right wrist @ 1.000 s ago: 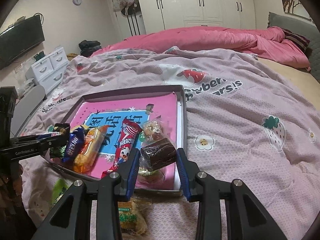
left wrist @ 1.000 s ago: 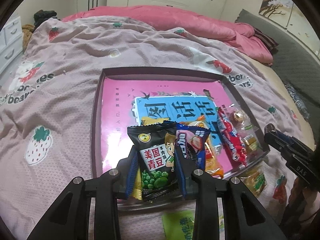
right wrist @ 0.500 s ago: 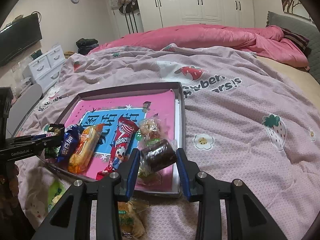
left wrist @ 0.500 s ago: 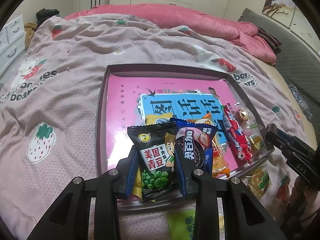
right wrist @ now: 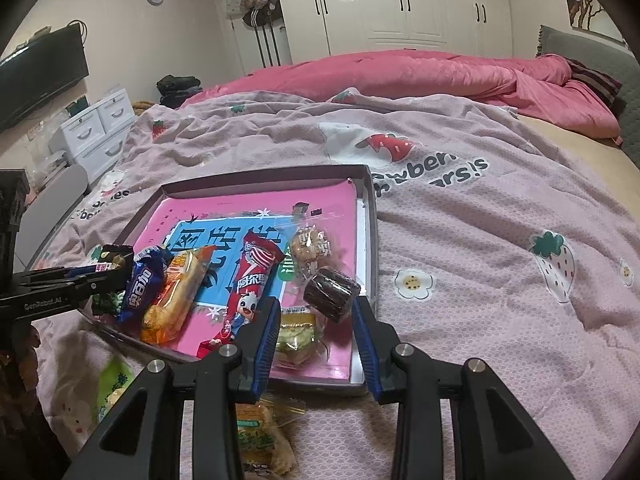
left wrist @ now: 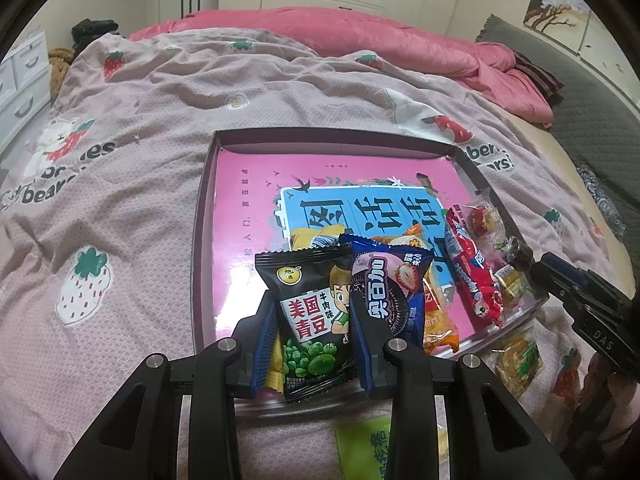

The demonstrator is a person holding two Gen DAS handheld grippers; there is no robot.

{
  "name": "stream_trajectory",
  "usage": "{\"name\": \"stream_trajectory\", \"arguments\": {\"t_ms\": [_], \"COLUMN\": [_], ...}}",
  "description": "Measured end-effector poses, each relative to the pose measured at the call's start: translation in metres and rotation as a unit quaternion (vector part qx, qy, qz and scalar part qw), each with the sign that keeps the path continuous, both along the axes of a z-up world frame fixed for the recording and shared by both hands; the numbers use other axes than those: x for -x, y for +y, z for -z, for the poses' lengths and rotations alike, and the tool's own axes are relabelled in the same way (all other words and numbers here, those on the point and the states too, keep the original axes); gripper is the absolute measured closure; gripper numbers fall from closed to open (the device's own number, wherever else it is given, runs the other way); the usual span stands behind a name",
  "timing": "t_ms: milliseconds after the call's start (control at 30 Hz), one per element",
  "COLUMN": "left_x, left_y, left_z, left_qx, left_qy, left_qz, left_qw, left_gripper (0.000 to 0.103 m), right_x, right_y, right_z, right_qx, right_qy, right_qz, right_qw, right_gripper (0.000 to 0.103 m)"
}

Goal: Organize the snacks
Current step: 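Open the left gripper to release the pea bag while the right releases the chocolate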

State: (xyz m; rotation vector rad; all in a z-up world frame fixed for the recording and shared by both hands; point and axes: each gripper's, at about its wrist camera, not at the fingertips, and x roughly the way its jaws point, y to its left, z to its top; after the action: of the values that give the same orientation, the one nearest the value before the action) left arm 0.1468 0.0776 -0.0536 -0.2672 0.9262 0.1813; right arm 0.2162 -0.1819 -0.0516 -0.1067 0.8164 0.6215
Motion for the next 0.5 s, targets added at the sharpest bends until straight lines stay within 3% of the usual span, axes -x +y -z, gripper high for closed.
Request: {"name": "stream_trajectory", "arguments": {"t_ms": [500], "left_x": [0.0006], "left_y": [-0.0004], "left_z": [-0.0038], "left_qx": [0.001], "left_qy": [0.0], "left_qz": [-0.001], "left_qw": [1.0], "left_gripper": [0.067], "right_x": [0.0017], "right_y": [0.0003], "right_z": [-0.0027], "right_qx": [-0.003], "right_qy": [0.0], "right_qz": [-0.003], "right_qw": [1.0], "right_gripper": [0.065]}}
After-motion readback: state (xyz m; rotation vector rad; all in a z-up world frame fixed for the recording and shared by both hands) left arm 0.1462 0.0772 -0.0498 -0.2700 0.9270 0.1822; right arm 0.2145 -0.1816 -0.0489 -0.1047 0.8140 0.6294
